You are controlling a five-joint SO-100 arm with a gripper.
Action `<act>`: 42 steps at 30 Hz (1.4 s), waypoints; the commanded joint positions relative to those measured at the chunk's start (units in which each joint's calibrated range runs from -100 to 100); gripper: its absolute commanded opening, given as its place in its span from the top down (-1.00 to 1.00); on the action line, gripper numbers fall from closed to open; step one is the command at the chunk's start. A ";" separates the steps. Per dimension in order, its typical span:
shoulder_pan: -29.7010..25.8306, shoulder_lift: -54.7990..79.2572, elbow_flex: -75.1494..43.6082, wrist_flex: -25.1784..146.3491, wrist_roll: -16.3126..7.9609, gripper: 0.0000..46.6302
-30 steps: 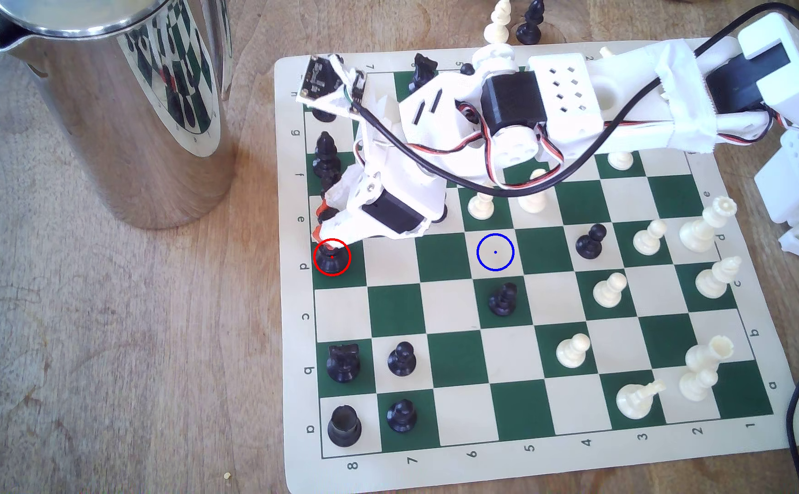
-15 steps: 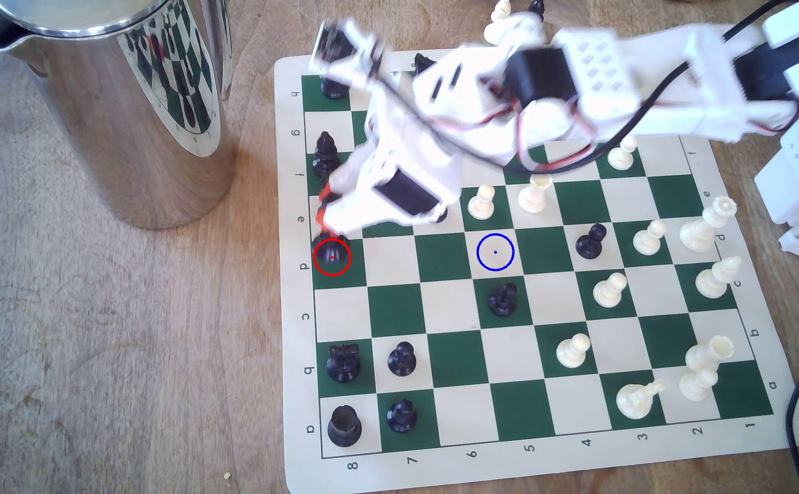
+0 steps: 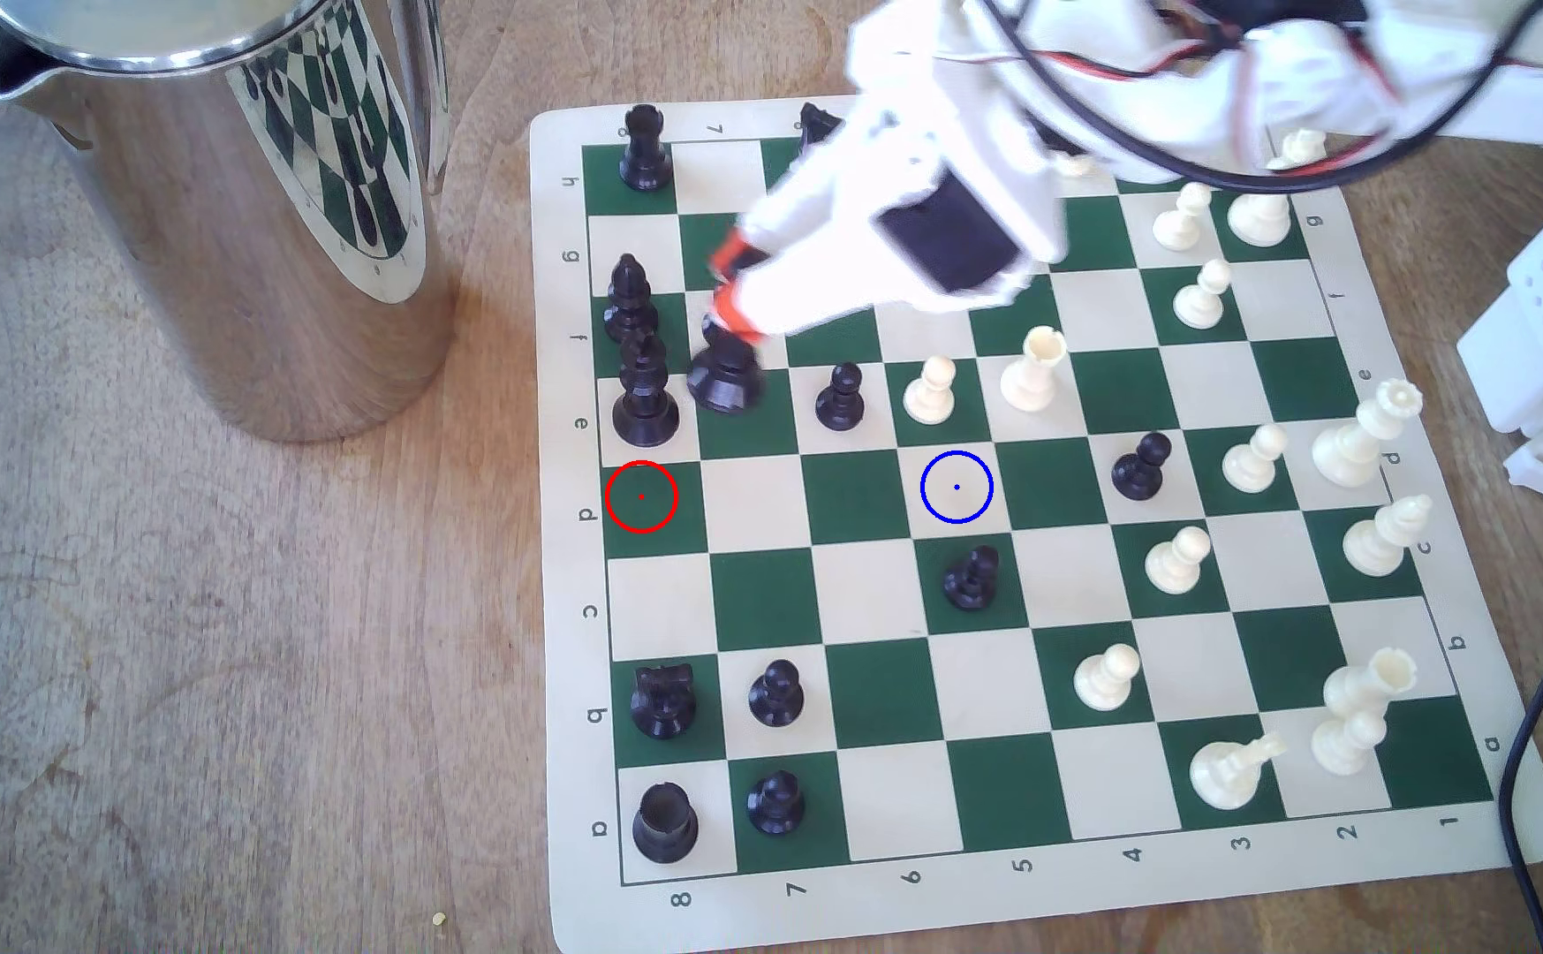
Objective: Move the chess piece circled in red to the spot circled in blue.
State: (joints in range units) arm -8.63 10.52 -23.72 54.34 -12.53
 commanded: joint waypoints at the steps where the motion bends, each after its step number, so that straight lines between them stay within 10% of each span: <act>1: -0.48 -14.67 9.49 -3.07 -0.20 0.99; 15: 1.39 -28.77 43.85 -15.52 -0.10 0.99; 42: 1.63 -31.57 67.69 -27.32 -0.49 0.99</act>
State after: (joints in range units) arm -6.86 -16.97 43.70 28.84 -12.92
